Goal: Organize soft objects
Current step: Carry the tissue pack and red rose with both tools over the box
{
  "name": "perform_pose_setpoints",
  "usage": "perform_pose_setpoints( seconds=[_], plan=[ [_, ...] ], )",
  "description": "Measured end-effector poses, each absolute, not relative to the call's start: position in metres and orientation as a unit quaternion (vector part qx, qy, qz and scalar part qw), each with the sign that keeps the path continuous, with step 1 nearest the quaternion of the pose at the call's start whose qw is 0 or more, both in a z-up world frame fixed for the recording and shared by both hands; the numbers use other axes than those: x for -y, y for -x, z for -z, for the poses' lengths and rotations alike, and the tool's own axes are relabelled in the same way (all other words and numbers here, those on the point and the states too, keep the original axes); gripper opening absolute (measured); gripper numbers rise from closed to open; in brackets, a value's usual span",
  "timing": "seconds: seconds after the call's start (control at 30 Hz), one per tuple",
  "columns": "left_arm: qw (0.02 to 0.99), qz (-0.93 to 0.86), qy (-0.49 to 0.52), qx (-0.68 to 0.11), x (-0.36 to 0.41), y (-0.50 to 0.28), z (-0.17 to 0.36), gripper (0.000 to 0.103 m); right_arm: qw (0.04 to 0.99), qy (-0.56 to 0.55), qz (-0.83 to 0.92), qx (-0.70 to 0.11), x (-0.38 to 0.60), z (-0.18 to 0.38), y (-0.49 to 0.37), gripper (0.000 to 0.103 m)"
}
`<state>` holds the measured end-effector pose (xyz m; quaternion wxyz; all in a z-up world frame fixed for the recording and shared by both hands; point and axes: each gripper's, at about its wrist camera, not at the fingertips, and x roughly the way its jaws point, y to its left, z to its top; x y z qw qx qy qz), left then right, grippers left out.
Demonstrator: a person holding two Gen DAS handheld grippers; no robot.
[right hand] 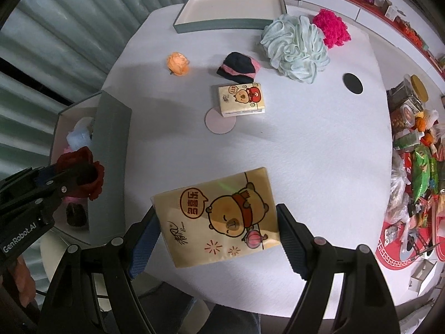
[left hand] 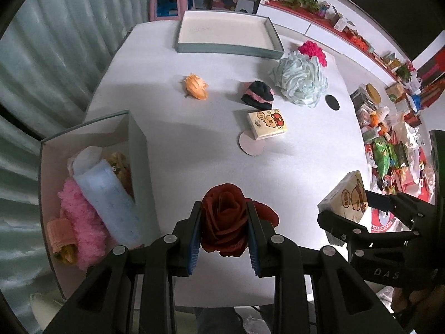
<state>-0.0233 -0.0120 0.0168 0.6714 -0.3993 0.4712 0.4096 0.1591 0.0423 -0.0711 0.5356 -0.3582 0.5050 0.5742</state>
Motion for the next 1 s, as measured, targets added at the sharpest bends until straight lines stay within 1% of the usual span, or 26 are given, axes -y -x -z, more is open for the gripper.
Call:
perform_pose_setpoints(
  seconds=[0.37, 0.67, 1.0],
  plan=[
    [0.673, -0.422, 0.403, -0.455, 0.014, 0.049, -0.026, 0.03, 0.532, 0.368, -0.59, -0.483, -0.05, 0.054, -0.133, 0.082],
    [0.678, -0.414, 0.398, -0.459, 0.016, 0.049, -0.028, 0.03, 0.536, 0.371, -0.595, -0.47, -0.044, 0.044, -0.125, 0.082],
    [0.685, -0.407, 0.394, -0.459, 0.019, 0.048, -0.03, 0.03, 0.543, 0.369, -0.586, -0.476, -0.039, 0.042, -0.129, 0.082]
  ],
)
